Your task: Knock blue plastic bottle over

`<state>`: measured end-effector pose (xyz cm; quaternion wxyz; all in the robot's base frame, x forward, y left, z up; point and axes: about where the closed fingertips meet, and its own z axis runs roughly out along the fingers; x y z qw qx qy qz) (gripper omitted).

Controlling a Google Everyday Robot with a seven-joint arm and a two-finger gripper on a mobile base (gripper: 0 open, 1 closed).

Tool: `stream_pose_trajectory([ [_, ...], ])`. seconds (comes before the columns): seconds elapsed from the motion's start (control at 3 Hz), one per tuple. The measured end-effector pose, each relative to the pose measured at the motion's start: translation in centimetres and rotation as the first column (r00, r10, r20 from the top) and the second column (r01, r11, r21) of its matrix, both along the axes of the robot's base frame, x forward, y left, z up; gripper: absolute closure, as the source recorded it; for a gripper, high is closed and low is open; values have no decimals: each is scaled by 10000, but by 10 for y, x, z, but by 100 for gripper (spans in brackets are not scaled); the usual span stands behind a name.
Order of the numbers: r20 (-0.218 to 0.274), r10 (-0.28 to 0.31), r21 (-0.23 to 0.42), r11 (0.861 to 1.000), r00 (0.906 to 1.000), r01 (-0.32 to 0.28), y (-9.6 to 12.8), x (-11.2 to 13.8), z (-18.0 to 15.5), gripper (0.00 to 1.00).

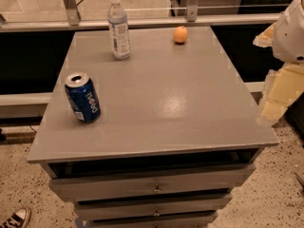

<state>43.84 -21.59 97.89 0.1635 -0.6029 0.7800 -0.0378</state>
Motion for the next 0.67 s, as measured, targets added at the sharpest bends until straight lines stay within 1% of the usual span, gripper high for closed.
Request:
stream_pose_trajectory([
  [0.33, 2, 0, 0, 10000, 10000, 0, 0, 0, 0, 0],
  [0.67, 487, 346, 617, 9974, 9982, -376, 23, 24, -2, 0],
])
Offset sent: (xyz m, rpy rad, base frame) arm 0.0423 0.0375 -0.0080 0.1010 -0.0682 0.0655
